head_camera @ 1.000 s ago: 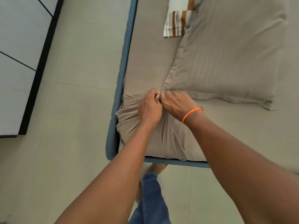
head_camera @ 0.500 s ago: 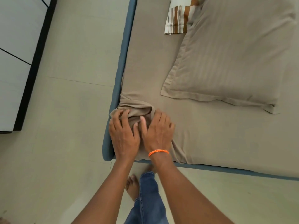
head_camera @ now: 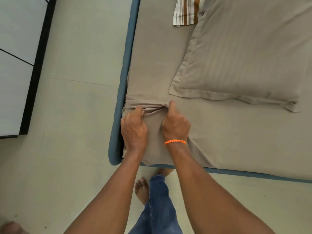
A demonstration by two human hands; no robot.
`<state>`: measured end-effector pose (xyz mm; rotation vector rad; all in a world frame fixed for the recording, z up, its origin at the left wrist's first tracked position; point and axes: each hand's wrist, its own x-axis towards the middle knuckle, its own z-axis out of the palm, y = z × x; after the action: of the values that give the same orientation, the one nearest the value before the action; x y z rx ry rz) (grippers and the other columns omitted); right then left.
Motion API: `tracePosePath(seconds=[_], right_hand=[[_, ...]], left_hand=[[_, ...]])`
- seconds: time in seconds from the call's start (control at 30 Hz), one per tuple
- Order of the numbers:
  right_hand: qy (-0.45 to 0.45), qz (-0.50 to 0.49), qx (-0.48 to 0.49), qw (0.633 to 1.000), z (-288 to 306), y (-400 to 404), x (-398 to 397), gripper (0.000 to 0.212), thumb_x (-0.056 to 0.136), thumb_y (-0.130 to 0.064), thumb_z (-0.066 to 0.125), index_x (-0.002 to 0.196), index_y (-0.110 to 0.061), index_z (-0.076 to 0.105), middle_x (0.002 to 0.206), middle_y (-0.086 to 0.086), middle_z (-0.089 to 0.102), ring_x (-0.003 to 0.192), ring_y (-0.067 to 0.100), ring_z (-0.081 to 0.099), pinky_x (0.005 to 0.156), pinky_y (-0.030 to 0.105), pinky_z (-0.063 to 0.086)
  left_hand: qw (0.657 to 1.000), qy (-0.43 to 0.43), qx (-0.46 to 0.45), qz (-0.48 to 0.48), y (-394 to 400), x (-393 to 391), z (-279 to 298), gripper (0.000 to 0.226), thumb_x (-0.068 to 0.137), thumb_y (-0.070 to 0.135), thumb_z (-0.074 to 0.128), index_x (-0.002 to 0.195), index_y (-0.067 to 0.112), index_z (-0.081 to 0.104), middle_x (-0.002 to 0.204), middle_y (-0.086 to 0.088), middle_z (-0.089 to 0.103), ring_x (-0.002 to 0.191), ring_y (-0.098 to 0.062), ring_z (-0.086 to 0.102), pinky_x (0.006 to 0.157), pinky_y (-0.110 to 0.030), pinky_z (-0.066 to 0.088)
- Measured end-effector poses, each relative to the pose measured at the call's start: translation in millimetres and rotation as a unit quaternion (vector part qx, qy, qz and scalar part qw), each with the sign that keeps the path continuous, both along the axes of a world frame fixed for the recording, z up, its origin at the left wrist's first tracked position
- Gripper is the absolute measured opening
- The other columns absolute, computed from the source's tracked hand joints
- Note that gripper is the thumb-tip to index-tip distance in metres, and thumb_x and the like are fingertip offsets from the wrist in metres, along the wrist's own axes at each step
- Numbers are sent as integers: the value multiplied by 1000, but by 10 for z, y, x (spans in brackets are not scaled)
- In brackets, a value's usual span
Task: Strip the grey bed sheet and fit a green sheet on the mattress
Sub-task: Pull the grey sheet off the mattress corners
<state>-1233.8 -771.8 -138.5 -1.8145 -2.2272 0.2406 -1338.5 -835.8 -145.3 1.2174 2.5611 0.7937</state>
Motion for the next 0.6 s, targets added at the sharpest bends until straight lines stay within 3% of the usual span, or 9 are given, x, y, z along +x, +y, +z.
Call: tracePosePath(seconds=[0.17, 0.3, 0.4, 0.47, 0.6], right_hand=[[-52, 47, 45, 997, 147, 675, 130, 39, 78, -11, 44, 103, -16, 73, 52, 5, 58, 36, 30, 58, 34, 25, 37], [-129, 64, 99, 985, 262, 1516, 388, 32, 79, -11, 67, 109, -20, 72, 55, 6, 62, 40, 30, 61, 36, 25, 38], [-105, -11, 45, 993, 387, 2063, 666, 20, 97, -11, 53, 115, -15, 61, 77, 15, 70, 66, 42, 69, 49, 38, 37], [-78, -44, 23, 996, 351, 2183, 858, 21, 105, -20, 42, 119, -16, 57, 91, 19, 71, 82, 46, 69, 58, 41, 33], [16, -28, 0, 999, 253, 1963, 888, 28, 102, -25, 46, 125, -16, 58, 101, 17, 69, 91, 44, 65, 60, 41, 36]], left_hand=[[1000, 3, 19, -2, 605, 23, 195, 22, 109, 20, 44, 90, 16, 54, 66, 4, 51, 60, -24, 48, 52, -37, 33], [997, -16, 65, -23, 1345, 215, 452, 21, 107, 25, 46, 94, 16, 61, 65, -3, 54, 64, -37, 58, 54, -35, 24], [982, -35, 118, -140, 2005, 627, 700, 16, 102, 18, 53, 107, 19, 67, 86, -8, 72, 80, -38, 65, 59, -35, 24], [986, -48, 85, -134, 2319, 859, 764, 16, 104, 23, 50, 111, 20, 65, 96, -11, 73, 90, -41, 66, 62, -38, 24], [990, -82, 53, -97, 2376, 922, 507, 17, 106, 25, 50, 109, 14, 63, 96, -18, 71, 90, -44, 64, 63, -41, 26]])
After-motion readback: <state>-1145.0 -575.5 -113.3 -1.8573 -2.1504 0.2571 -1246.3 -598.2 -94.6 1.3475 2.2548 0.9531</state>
